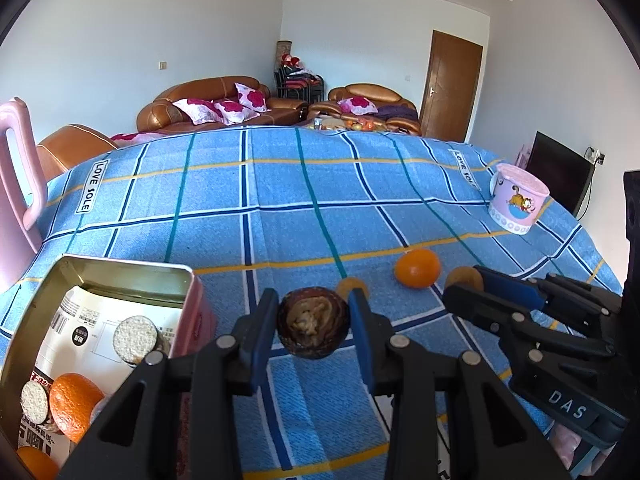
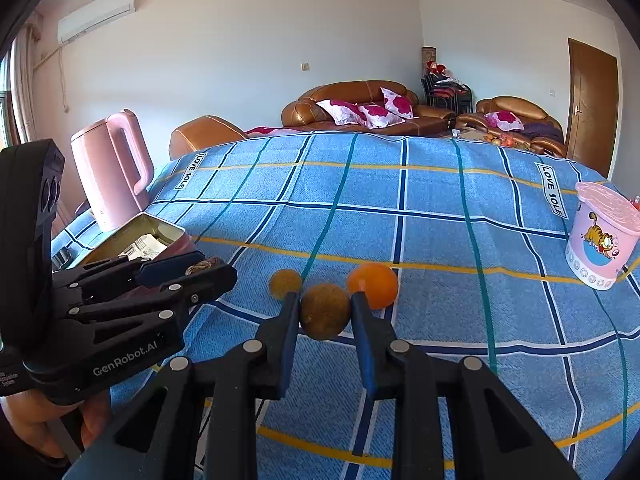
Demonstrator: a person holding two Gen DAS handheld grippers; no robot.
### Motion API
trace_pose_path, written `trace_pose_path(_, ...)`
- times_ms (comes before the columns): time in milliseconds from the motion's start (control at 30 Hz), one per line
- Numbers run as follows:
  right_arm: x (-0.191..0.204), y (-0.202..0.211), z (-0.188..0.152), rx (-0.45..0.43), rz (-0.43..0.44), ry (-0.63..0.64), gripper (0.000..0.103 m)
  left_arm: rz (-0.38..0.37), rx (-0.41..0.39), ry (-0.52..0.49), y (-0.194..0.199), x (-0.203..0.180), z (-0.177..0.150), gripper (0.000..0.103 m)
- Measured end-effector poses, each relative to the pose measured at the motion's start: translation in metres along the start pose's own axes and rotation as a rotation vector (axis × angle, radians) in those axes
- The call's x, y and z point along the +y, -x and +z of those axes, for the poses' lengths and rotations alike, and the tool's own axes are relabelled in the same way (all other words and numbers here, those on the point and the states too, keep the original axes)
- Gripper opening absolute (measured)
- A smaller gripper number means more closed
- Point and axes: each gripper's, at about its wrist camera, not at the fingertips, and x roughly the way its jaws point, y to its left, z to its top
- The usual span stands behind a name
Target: Organize fruits
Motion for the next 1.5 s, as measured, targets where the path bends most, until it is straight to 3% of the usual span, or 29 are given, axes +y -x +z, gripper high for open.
trace_pose_path(1500,0.004,0.025,-0.004,-0.134,-0.003,0.028,0.028,0.052,-0.175,-0.021,0.033,-0.005,-0.005,0.037)
